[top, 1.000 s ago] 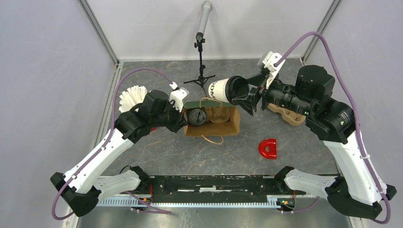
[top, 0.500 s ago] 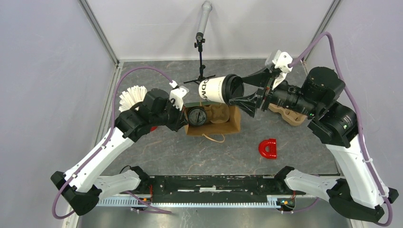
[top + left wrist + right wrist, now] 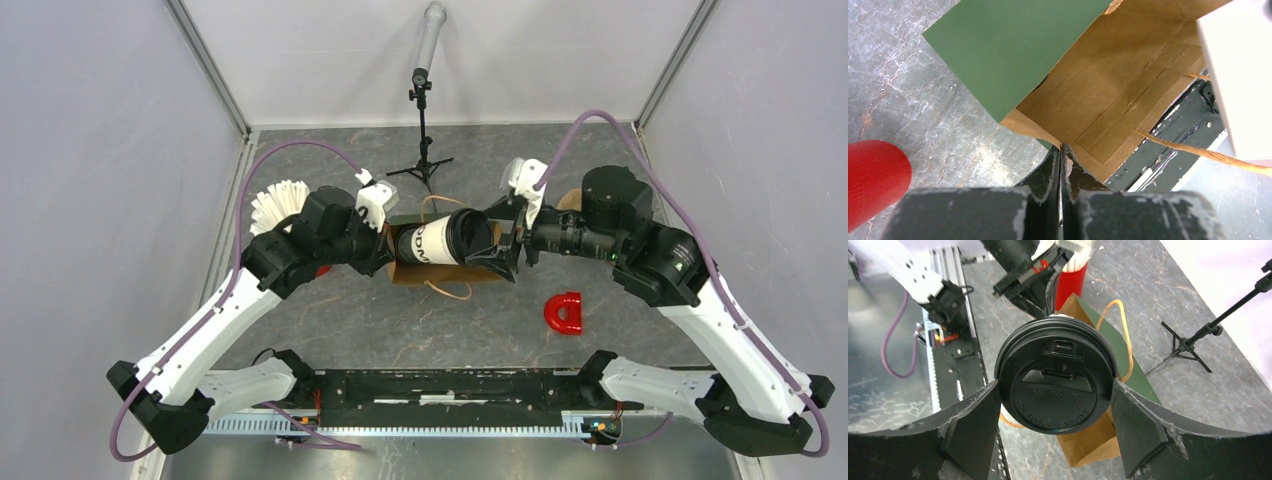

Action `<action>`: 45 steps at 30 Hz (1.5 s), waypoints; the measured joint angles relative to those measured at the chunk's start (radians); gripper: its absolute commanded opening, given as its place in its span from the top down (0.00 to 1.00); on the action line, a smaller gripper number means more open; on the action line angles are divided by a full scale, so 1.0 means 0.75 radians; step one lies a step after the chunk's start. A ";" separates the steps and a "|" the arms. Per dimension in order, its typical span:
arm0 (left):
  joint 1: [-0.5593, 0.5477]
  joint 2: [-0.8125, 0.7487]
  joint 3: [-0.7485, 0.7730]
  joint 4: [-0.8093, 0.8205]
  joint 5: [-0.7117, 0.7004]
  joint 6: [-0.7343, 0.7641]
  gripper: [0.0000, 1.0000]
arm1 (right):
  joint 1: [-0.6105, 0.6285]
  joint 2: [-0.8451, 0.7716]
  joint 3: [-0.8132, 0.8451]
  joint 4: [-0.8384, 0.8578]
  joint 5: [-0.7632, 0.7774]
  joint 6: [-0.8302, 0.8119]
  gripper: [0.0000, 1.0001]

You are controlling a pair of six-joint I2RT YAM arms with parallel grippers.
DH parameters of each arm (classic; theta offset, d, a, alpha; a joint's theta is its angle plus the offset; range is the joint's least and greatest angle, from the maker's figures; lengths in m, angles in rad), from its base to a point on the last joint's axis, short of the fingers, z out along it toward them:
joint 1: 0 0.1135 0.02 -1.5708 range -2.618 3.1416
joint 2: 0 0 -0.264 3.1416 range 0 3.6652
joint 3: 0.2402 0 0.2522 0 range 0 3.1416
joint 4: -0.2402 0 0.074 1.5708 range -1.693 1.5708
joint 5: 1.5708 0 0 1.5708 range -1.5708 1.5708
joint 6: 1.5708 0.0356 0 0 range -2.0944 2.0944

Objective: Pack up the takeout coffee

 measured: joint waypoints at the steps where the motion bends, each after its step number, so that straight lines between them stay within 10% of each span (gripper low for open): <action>1: 0.000 -0.001 0.000 0.001 0.000 0.000 0.96 | 0.017 0.002 -0.005 -0.009 0.020 -0.022 0.38; 26: 0.000 -0.097 -0.094 0.075 0.158 0.031 0.96 | 0.356 0.177 -0.182 -0.105 0.550 -0.737 0.39; 45: 0.000 -0.147 -0.163 0.101 0.163 -0.001 0.92 | 0.511 0.230 -0.291 -0.045 0.743 -0.804 0.41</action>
